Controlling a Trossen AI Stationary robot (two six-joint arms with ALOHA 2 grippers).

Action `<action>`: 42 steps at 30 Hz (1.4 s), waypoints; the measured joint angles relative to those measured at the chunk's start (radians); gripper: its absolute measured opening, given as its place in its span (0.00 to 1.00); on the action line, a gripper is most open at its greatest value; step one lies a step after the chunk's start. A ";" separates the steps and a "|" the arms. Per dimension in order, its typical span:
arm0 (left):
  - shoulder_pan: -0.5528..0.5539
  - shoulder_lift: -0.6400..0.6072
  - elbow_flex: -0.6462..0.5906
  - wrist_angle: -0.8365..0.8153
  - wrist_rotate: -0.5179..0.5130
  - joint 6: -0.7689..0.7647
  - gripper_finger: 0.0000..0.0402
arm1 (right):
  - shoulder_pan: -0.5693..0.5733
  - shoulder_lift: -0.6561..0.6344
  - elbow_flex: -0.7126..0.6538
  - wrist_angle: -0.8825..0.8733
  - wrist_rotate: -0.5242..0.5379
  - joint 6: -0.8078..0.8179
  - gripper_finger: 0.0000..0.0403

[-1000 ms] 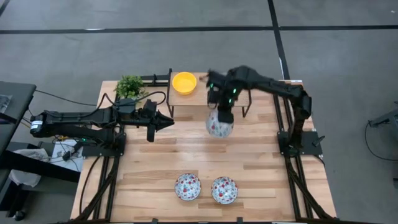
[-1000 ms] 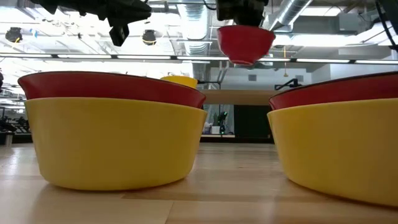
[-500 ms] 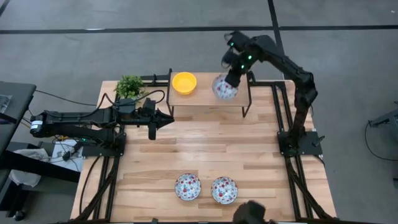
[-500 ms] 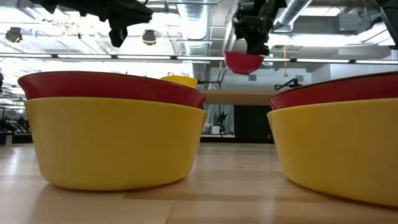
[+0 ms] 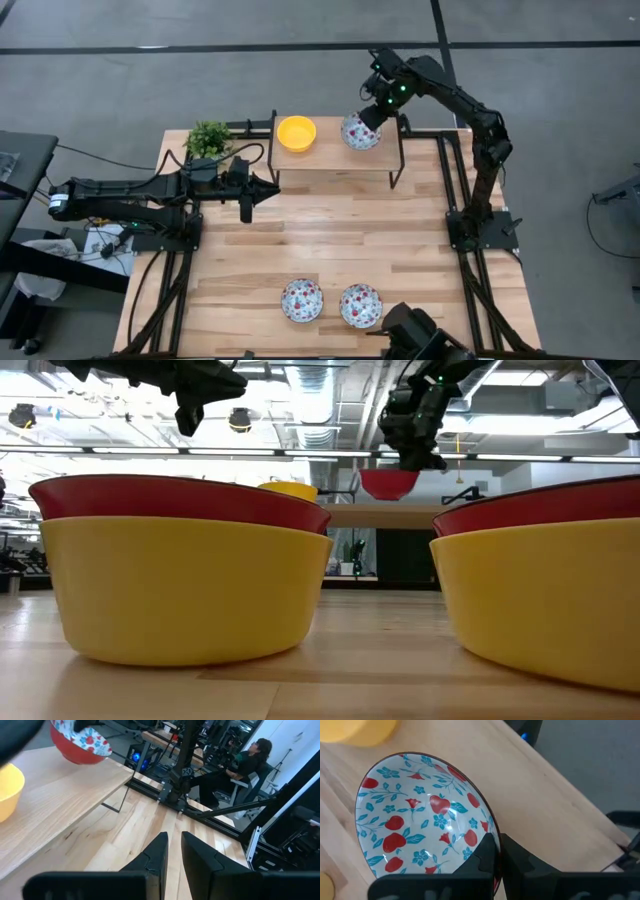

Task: Pick & Place Mini bowls
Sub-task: Put the top white bowl on the shelf

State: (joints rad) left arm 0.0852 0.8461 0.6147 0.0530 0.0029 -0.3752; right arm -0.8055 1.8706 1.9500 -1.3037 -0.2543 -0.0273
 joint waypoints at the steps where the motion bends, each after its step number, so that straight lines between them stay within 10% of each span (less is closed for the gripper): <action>1: 0.000 0.000 0.000 0.000 0.000 0.000 0.13 | 0.000 0.000 -0.007 0.003 0.002 0.001 0.00; 42: 0.001 0.000 0.000 -0.007 0.000 0.003 0.13 | 0.000 0.000 -0.077 0.037 0.021 -0.040 0.22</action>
State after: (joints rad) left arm 0.0860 0.8459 0.6147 0.0456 0.0032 -0.3721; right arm -0.8051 1.8702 1.8729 -1.2663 -0.2337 -0.0670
